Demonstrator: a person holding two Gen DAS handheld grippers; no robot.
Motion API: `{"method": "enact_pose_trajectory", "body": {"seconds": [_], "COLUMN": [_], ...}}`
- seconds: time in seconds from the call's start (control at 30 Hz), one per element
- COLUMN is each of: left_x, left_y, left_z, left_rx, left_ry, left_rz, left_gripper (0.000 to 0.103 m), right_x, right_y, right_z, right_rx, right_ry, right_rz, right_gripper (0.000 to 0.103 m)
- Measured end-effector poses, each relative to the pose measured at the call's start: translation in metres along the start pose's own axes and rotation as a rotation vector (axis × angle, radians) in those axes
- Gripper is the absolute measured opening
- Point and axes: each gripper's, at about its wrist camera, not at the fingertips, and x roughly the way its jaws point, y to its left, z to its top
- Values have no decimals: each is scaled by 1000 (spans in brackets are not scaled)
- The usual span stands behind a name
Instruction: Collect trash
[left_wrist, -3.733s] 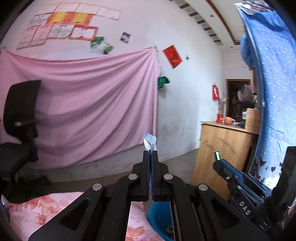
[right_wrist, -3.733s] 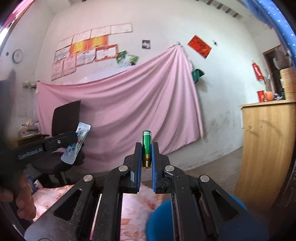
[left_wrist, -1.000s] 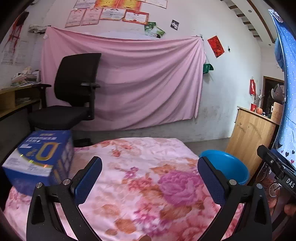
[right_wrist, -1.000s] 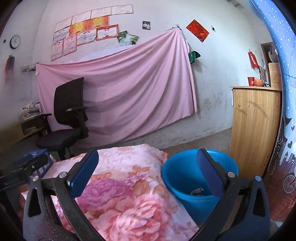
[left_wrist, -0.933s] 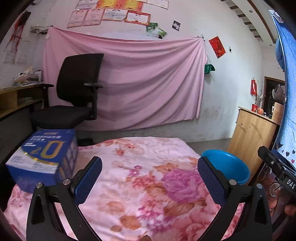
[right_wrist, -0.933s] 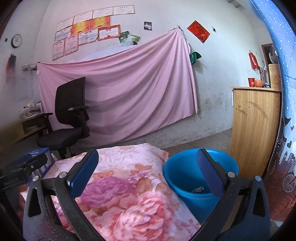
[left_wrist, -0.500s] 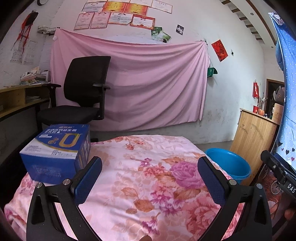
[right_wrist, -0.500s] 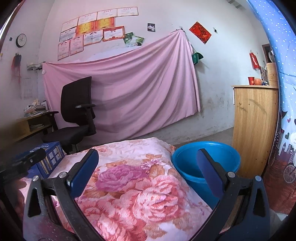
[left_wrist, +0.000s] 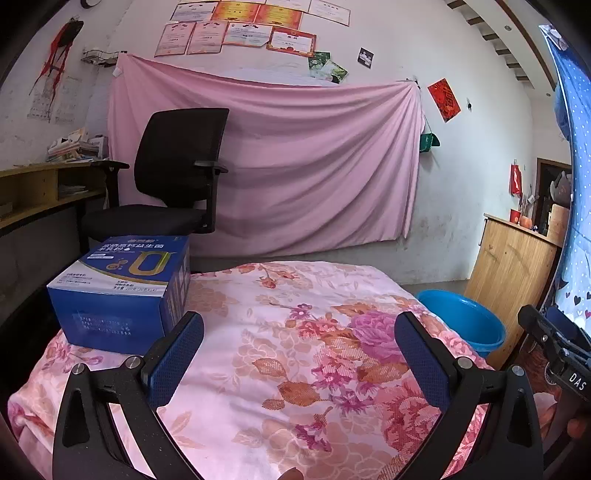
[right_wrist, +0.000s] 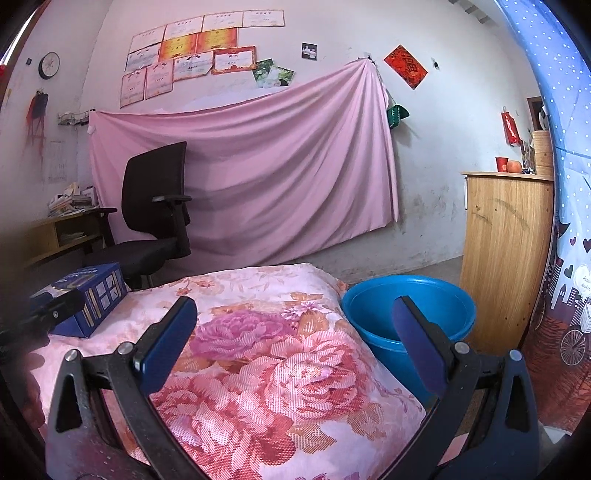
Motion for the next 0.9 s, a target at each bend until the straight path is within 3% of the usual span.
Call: {"method": "enact_pose_trajectory", "body": {"seconds": [0.9], "left_x": [2], "left_y": [3], "left_z": [-3], "left_rx": [-5], "left_ry": [-2], "left_rz": [4], "left_gripper": [101], "right_x": [2], "right_y": [-1], "right_z": [-1], "right_rx": [3], "right_ry": [8], "right_rz": [7], "right_gripper": [103]}}
